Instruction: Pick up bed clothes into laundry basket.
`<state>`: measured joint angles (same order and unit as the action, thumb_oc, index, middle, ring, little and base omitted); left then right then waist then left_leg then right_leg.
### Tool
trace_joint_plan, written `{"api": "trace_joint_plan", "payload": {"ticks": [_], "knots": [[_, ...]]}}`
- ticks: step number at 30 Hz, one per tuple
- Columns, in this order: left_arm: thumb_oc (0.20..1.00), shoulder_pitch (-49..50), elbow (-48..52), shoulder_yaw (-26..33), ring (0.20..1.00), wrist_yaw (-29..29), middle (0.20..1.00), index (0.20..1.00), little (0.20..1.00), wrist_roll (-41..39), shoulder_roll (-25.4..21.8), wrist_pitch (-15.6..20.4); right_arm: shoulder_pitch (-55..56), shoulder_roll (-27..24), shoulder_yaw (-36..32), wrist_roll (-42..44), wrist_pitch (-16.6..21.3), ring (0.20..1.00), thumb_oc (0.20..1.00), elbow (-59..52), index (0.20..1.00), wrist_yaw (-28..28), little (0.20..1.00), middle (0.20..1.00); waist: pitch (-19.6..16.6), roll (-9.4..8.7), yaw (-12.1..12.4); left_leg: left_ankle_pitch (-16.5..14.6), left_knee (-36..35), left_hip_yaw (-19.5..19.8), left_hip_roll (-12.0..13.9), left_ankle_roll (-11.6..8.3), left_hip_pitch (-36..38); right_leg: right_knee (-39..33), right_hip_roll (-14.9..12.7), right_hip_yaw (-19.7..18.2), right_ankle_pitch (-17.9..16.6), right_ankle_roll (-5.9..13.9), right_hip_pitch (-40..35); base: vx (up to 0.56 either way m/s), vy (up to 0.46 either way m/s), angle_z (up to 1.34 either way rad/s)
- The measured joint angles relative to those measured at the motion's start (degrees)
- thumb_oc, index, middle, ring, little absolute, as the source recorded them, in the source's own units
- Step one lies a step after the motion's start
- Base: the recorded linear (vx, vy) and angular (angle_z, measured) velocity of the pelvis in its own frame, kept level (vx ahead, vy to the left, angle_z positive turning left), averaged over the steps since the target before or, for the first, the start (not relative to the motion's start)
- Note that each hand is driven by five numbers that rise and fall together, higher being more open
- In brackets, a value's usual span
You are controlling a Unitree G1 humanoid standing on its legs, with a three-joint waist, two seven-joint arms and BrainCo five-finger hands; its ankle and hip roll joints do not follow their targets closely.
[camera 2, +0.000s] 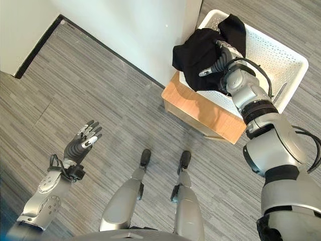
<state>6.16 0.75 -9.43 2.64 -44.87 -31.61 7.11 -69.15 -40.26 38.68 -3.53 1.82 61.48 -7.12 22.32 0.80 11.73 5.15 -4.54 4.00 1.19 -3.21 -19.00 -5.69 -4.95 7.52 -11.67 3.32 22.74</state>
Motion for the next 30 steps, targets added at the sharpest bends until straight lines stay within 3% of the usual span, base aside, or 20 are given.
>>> {"api": "trace_joint_plan", "payload": {"ticks": [2,3,17,19,22,30], "knots": [[1.0,0.06,-1.24,0.02,1.0,-0.12,1.0,1.0,1.0,0.0,0.04,-0.03,0.27,0.16,0.07,0.02,-0.57,0.636,0.636,0.59,0.636,0.08,0.636,0.636,0.4,0.03,-0.12,0.01,0.06,0.18,0.0,-0.02,-0.35,0.0,-0.01,0.16,0.0,0.0,0.21,0.0,0.015,0.04],[1.0,0.09,-1.74,0.12,1.0,-0.18,1.0,1.0,1.0,0.0,0.15,-0.04,0.32,0.18,-0.07,0.08,-0.5,0.2,0.2,0.59,0.2,0.03,0.2,0.2,0.4,0.03,-0.14,0.01,0.13,0.21,0.0,-0.03,-0.41,0.0,-0.01,0.2,0.0,0.0,0.24,0.0,0.0,0.0],[1.0,0.18,-1.65,0.52,1.0,-1.28,1.0,1.0,1.0,0.0,0.19,-0.01,0.32,-0.26,-0.15,0.07,-0.77,0.2,0.2,-2.84,0.2,0.04,0.2,0.2,0.38,0.04,-0.42,0.06,0.77,0.83,-0.14,-0.09,-0.13,0.0,-0.09,0.11,-0.28,-0.11,-0.37,0.0,0.001,0.0],[1.0,0.19,-1.51,1.44,1.0,-1.29,1.0,1.0,1.0,0.0,0.14,0.06,0.43,-3.55,0.14,-0.95,-1.43,0.2,0.2,-10.29,0.2,0.02,0.2,0.2,0.34,0.03,-0.68,0.06,0.77,0.59,-0.17,-0.08,0.12,0.01,-0.1,-0.06,-0.35,-0.06,-0.52,0.0,0.006,-0.05],[1.0,0.11,-1.55,2.14,1.0,-1.29,1.0,1.0,1.0,-0.01,0.14,0.26,0.39,-13.91,-0.51,-5.72,-1.92,0.2,0.2,-19.26,0.2,-1.5,0.2,0.2,0.04,-0.17,-0.75,0.07,0.84,0.2,-0.46,-0.07,0.44,0.02,-0.26,-0.23,-0.39,-0.04,-0.86,0.0,0.0,0.0],[1.0,0.32,-1.62,2.68,1.0,-1.25,1.0,1.0,1.0,0.0,0.16,0.22,1.73,-15.19,-2.36,-12.77,-4.42,0.2,0.2,-23.05,0.2,-2.35,0.2,0.2,-0.22,-0.64,-2.43,0.09,0.95,-0.44,-0.51,-0.03,0.52,0.01,-0.15,-1.12,-0.82,0.01,-0.52,-0.01,-0.002,-0.05]]}}
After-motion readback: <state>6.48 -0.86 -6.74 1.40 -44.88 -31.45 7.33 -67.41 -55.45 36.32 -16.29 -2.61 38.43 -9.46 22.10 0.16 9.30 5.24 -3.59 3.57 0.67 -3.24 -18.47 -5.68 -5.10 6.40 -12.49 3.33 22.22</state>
